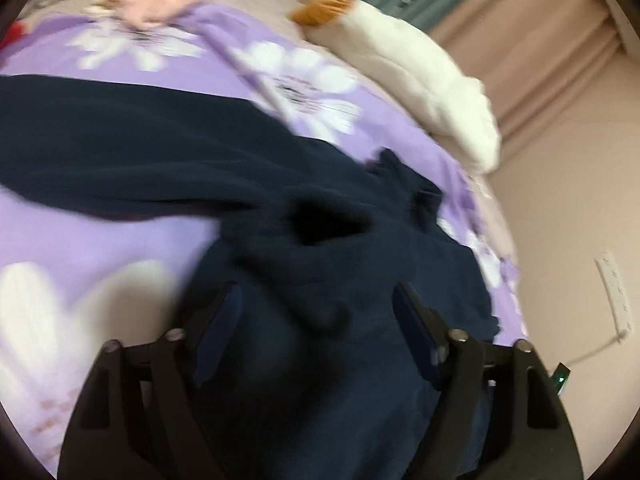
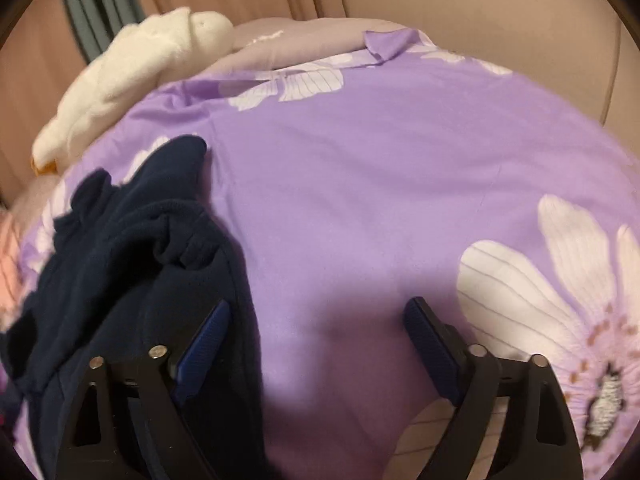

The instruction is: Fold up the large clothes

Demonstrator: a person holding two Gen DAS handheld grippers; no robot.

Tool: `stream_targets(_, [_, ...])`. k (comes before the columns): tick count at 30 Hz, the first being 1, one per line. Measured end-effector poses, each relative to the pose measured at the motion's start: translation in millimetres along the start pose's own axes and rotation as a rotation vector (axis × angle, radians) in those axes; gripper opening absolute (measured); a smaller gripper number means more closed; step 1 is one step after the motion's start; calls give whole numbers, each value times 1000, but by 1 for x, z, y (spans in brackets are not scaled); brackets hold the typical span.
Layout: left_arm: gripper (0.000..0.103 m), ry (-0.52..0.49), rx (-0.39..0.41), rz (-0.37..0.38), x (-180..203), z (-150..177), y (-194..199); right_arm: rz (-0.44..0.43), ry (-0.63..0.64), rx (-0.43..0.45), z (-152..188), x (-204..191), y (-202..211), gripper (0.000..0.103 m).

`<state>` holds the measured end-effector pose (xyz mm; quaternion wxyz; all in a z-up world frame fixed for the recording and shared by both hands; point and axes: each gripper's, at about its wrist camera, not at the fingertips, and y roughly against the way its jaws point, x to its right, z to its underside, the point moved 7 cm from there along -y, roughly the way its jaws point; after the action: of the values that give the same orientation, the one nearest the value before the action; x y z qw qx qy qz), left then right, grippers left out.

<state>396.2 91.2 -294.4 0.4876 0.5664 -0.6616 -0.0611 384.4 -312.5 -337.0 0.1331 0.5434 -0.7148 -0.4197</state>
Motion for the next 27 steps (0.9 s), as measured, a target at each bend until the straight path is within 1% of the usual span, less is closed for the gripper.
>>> stream_targets(1, [52,-26,-25,-41,5,-2,-17,-7,0,2,0,-1,0,94])
stream_targets(2, [30,-42,-38,-129,3,-4,-31,-9,-1,0,1,0,-2,94])
stream_targets(3, [23,-57,-52,-239,-3,-5,-46,-11,-1,1,2,-1,-2,94])
stream_targets(4, [20,-63,-48,-273,-7,-6,-52,-9,3,1,2,-2,-2,94])
stream_targets(5, [18,-50,-25,-264,-10,-8,-54,-4,9,1,2,-3,-2,94])
stream_targets(7, [18,17,30,-228,-19,-12,-42,-13,4,2,2,-3,-2,94])
stream_targets(8, [18,25,52,-221,-22,-13,-34,-17,0,2,2,-3,-2,94])
stream_targets(10, [18,-41,114,-250,-19,-20,-24,-9,6,-1,2,-2,-3,94])
stream_targets(11, [18,-89,150,-284,-17,-23,-20,6,16,-4,2,-3,-4,94])
stream_targets(12, [18,-144,173,-316,-12,-27,-19,22,29,-6,3,-4,-4,94])
stream_targets(13, [18,-179,188,-332,-7,-30,-17,37,40,-6,3,-5,-5,94])
stream_targets(16, [17,-256,232,-355,11,-43,-15,40,43,-6,3,-4,-5,94])
stream_targets(17, [17,-263,250,-349,18,-50,-14,31,36,-5,3,-2,-5,94])
stream_targets(19, [19,-256,255,-323,21,-60,-18,28,33,-4,3,-2,-5,94])
stream_targets(20, [21,-239,244,-332,19,-62,-24,36,38,-6,3,-2,-5,94])
stream_targets(21, [21,-196,215,-359,6,-63,-32,44,45,-7,3,-3,-5,94])
stream_targets(22, [28,-155,189,-371,-4,-60,-37,49,49,-9,4,-4,-6,94])
stream_targets(23, [41,-93,144,-380,-21,-53,-43,52,52,-11,4,-4,-6,94])
stream_targets(24, [40,-60,117,-363,-32,-46,-47,53,53,-12,4,-4,-6,95])
stream_targets(26, [41,-64,133,-291,-36,-42,-41,61,61,-18,4,-5,-7,96])
stream_targets(27, [41,-71,134,-281,-36,-41,-32,67,66,-20,4,-5,-8,96])
